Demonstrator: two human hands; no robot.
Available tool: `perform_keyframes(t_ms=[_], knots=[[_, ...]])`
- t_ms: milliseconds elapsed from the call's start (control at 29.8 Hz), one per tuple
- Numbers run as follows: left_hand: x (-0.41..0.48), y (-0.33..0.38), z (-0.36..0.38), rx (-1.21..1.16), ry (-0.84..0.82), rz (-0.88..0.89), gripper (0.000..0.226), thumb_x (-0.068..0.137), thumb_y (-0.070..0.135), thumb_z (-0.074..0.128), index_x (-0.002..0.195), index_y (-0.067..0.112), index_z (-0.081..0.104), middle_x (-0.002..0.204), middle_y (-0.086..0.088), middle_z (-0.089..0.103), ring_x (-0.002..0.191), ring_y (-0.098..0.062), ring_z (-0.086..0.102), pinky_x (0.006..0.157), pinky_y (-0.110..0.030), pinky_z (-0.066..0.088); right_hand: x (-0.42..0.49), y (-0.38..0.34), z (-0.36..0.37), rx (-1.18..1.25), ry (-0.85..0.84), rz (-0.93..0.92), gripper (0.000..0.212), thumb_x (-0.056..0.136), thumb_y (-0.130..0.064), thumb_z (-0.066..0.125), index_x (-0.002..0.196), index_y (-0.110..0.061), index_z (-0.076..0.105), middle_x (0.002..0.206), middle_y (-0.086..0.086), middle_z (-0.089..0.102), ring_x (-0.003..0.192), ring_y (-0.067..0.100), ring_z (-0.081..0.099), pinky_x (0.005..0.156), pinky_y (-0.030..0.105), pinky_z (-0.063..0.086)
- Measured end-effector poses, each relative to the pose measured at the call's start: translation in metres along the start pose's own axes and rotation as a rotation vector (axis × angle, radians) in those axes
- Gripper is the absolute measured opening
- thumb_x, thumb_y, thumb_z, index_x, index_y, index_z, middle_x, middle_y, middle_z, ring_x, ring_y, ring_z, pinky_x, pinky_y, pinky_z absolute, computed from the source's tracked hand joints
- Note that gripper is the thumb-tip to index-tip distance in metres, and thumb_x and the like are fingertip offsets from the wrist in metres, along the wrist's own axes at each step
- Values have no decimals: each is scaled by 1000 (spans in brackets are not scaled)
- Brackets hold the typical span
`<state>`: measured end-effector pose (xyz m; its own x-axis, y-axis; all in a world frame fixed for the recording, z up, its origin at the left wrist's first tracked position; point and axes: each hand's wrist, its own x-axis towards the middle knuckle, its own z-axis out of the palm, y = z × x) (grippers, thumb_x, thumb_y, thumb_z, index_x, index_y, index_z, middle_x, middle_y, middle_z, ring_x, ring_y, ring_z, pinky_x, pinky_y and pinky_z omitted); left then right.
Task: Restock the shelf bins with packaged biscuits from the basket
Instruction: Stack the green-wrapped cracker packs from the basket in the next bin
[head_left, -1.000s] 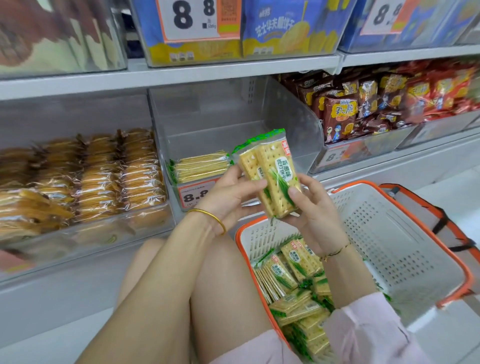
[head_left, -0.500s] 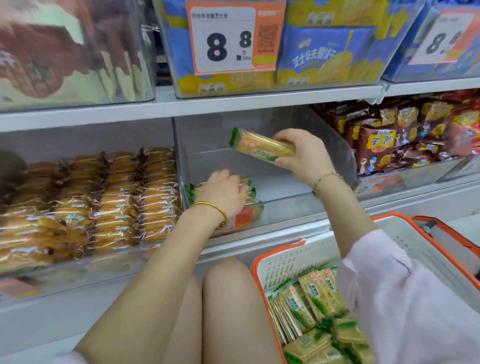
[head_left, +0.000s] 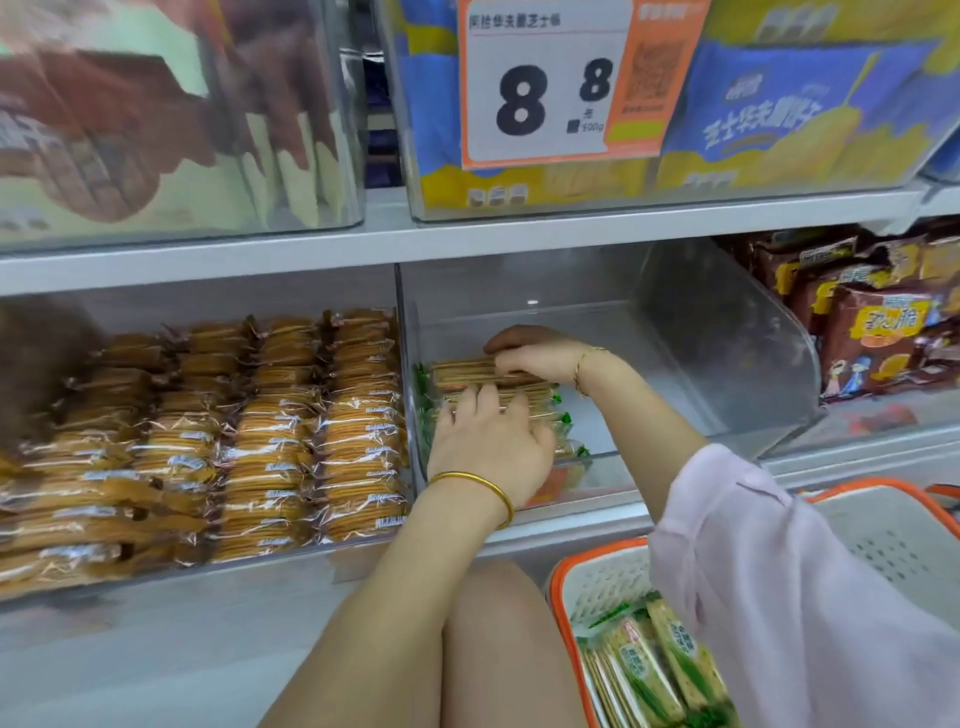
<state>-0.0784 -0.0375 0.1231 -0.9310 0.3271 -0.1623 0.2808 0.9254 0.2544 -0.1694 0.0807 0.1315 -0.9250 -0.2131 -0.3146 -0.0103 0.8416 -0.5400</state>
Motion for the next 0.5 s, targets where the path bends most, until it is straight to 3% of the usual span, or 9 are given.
perform_keyframes(t_ms=[134, 268, 402, 503], knots=[[-3, 2, -1, -14, 25, -7, 51, 95, 37, 24, 141, 19, 35, 149, -9, 26, 138, -26, 19, 116, -44, 14, 5, 4, 6, -87, -11, -25, 40, 93, -36, 51, 132, -25, 51, 136, -4, 50, 120, 16, 47, 92, 22, 34], [-6, 3, -3, -7, 66, -23, 48, 94, 36, 28, 135, 16, 43, 143, -11, 32, 132, -27, 25, 113, -42, 19, 5, 6, 3, -58, -55, -27, 39, 94, -34, 50, 132, -27, 50, 137, -6, 48, 120, 14, 45, 93, 22, 33], [-8, 4, -4, -3, 80, -28, 46, 94, 36, 28, 131, 16, 46, 138, -11, 34, 128, -28, 28, 110, -42, 22, 5, 11, 1, 120, -57, 29, 34, 91, -28, 52, 124, -33, 56, 130, -8, 53, 110, 11, 49, 95, 28, 43], [-8, 4, -4, 9, 76, -29, 48, 94, 37, 27, 134, 17, 44, 138, -11, 35, 127, -28, 29, 110, -42, 23, 10, 7, 6, 94, -25, 13, 36, 92, -23, 47, 126, -30, 56, 132, -7, 52, 113, 12, 48, 92, 22, 37]])
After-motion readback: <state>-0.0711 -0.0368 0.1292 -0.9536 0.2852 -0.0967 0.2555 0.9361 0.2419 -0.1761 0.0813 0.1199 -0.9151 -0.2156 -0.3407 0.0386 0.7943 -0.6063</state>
